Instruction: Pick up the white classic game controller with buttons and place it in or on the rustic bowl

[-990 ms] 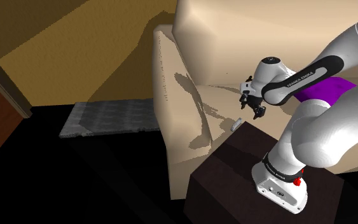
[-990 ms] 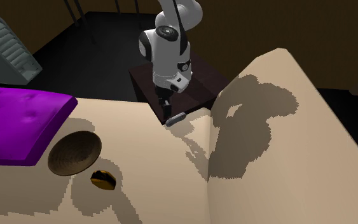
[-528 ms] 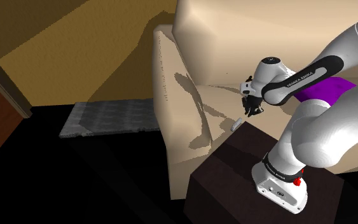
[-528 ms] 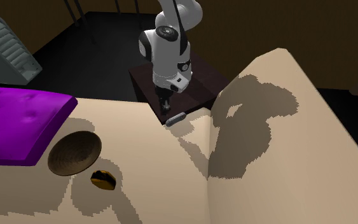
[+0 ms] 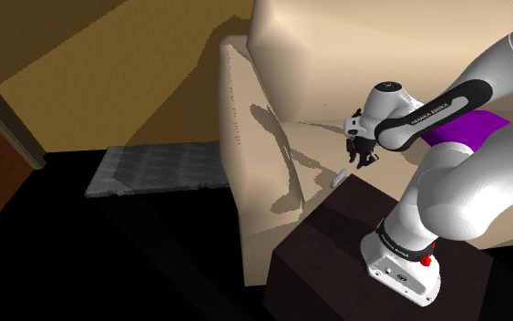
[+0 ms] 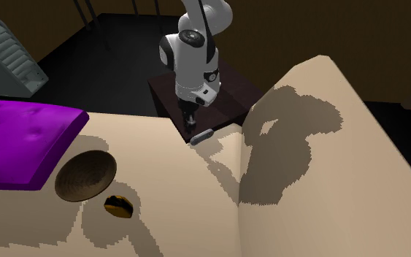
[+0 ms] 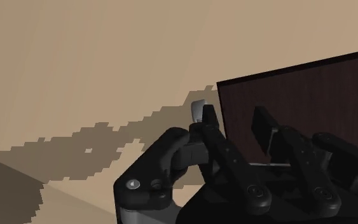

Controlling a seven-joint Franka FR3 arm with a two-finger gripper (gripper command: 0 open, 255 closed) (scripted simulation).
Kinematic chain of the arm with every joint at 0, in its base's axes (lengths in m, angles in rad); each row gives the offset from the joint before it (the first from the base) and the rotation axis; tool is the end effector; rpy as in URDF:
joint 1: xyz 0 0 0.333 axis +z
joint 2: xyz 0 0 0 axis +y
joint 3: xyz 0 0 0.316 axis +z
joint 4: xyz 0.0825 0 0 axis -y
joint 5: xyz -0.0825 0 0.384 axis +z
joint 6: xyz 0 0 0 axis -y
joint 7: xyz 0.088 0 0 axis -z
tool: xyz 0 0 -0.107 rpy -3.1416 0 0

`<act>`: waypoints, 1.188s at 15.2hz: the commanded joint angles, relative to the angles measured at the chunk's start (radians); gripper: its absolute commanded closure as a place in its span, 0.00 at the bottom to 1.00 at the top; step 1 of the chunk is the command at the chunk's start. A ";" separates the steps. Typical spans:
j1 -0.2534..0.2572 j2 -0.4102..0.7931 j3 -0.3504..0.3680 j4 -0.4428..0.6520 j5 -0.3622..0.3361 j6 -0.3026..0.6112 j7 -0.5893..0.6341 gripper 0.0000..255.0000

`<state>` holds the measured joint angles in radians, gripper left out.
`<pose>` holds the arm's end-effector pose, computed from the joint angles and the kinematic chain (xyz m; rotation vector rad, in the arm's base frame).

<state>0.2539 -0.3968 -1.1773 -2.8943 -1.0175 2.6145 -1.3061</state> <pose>0.2488 -0.2154 0.2314 2.4012 1.8622 -0.1181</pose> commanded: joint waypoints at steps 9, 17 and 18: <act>0.046 0.541 0.201 0.100 -0.548 0.291 0.597 0.00; 0.030 0.604 0.215 0.126 -0.593 0.338 0.658 0.00; 0.030 0.604 0.215 0.126 -0.593 0.338 0.658 0.00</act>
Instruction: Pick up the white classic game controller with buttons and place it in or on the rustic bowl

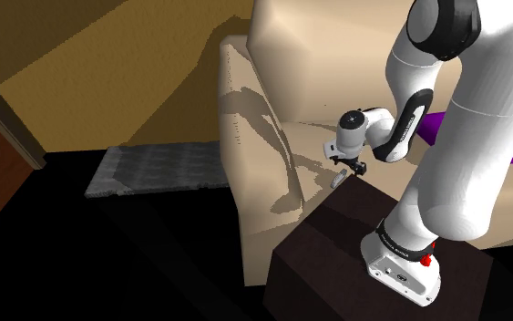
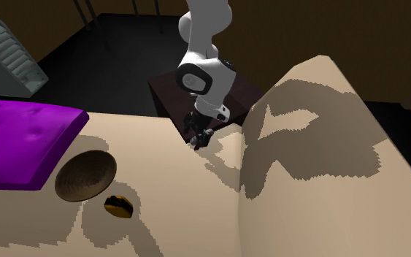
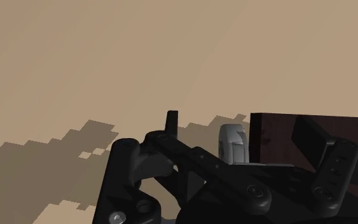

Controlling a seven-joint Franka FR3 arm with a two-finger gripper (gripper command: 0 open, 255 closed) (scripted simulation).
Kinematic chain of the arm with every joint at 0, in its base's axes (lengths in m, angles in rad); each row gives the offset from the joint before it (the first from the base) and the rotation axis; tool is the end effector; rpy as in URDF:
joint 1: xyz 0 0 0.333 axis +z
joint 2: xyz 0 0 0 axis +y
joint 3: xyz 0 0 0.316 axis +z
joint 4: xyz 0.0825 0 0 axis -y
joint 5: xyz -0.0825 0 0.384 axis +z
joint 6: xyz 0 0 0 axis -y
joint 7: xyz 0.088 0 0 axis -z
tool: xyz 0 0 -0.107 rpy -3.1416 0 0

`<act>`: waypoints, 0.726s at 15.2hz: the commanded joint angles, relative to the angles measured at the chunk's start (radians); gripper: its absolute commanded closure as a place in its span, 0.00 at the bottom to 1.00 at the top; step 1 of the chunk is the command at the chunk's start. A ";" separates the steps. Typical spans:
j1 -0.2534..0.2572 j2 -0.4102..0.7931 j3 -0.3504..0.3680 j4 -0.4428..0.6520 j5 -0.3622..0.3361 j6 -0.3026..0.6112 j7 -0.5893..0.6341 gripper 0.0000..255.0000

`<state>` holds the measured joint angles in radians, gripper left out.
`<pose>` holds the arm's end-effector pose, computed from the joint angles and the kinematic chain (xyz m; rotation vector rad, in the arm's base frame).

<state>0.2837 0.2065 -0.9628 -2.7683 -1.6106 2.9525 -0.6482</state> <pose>0.2773 -0.1715 0.1589 1.9665 2.0004 -0.4648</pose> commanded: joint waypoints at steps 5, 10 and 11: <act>0.000 0.000 0.000 0.000 0.001 0.000 -0.001 1.00; 0.000 -0.001 -0.001 0.000 0.000 0.000 -0.002 1.00; 0.000 0.000 0.000 0.000 0.000 0.000 0.000 1.00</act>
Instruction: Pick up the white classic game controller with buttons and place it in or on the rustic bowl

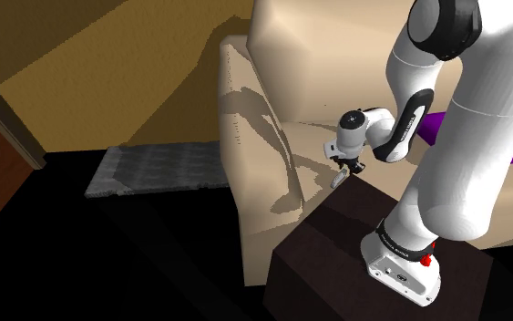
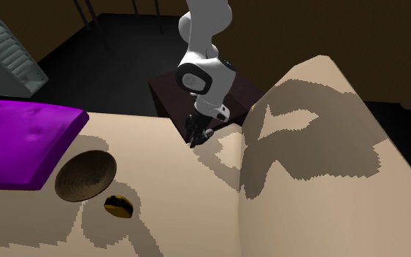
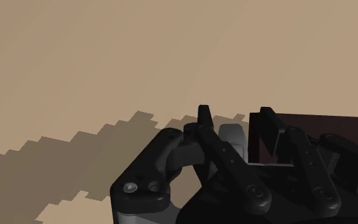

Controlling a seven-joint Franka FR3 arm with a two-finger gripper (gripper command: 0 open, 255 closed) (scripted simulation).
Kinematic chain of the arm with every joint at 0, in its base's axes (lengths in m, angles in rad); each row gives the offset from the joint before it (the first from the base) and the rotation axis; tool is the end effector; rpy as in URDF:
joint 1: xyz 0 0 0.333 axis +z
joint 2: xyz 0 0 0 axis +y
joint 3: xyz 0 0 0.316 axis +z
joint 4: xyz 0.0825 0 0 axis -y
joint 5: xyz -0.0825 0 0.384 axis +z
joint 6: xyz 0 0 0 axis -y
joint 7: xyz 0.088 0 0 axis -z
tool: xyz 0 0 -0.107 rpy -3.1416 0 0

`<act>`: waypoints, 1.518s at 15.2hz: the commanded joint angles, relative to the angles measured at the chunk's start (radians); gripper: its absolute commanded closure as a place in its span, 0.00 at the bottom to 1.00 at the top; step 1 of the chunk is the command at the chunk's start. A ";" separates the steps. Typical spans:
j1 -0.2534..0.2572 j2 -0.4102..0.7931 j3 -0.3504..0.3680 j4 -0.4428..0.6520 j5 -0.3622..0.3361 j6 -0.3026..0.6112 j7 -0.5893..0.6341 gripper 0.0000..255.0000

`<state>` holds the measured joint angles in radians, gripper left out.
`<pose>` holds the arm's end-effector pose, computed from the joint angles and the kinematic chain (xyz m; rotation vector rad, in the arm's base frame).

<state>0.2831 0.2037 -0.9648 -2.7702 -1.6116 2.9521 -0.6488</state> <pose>0.2766 -0.1716 0.1592 1.9687 1.9994 -0.4635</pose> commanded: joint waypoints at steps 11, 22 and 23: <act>-0.004 -0.433 -0.014 -0.100 0.200 -0.347 -0.351 1.00; -0.081 -0.744 0.110 -0.129 0.349 -0.618 -0.549 1.00; -0.086 -0.766 0.121 -0.129 0.362 -0.639 -0.564 1.00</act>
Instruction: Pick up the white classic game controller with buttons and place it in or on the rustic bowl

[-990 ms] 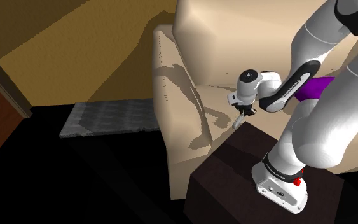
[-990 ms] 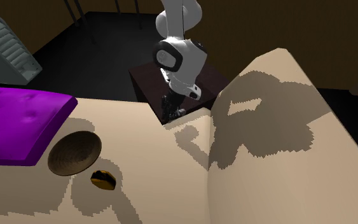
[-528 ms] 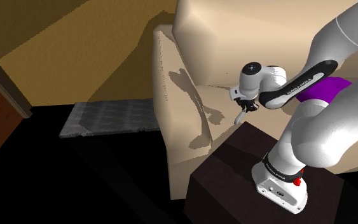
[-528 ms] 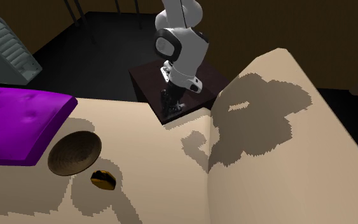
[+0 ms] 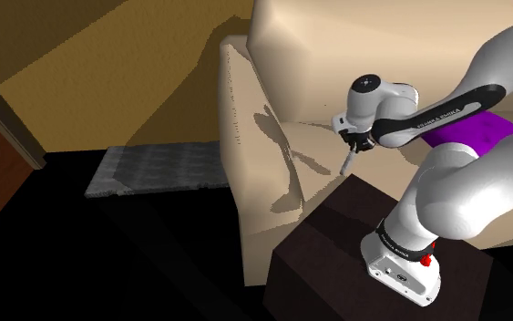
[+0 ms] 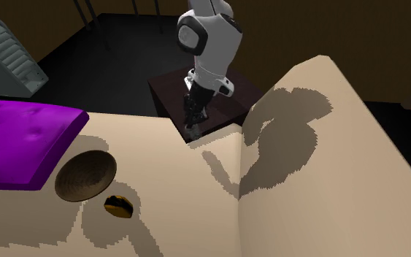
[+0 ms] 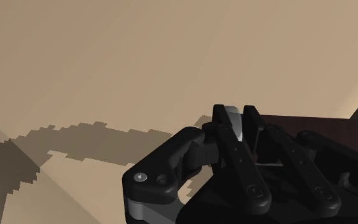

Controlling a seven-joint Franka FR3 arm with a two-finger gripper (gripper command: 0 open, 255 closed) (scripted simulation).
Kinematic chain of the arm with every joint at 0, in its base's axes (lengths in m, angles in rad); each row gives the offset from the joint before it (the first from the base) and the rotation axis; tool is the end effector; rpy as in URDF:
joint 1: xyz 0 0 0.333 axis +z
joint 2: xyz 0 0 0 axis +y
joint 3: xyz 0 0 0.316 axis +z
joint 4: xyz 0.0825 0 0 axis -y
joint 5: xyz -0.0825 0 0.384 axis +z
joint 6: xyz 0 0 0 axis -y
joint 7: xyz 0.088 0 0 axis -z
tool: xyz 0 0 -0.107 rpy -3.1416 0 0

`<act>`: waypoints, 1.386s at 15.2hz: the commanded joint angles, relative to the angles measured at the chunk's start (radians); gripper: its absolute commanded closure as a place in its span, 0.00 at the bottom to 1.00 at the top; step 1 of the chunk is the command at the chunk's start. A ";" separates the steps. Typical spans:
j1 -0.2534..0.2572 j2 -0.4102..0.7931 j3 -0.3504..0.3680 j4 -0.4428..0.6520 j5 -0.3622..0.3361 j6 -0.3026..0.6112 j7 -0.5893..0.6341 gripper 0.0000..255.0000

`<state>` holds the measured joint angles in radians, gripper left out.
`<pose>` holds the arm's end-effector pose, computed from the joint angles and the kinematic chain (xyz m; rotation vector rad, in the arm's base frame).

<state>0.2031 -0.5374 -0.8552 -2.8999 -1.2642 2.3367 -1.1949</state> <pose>0.2775 -0.1710 0.2744 1.9662 2.0001 -0.4641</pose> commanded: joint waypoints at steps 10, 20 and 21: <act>-0.040 -0.164 0.075 0.033 0.107 -0.162 -0.146 1.00; -0.009 0.015 -0.234 0.261 0.047 0.013 -0.383 1.00; 0.009 0.036 -0.272 0.288 0.054 0.033 -0.409 1.00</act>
<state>0.1913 -0.5317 -1.0828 -2.6414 -1.2131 2.3412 -1.5797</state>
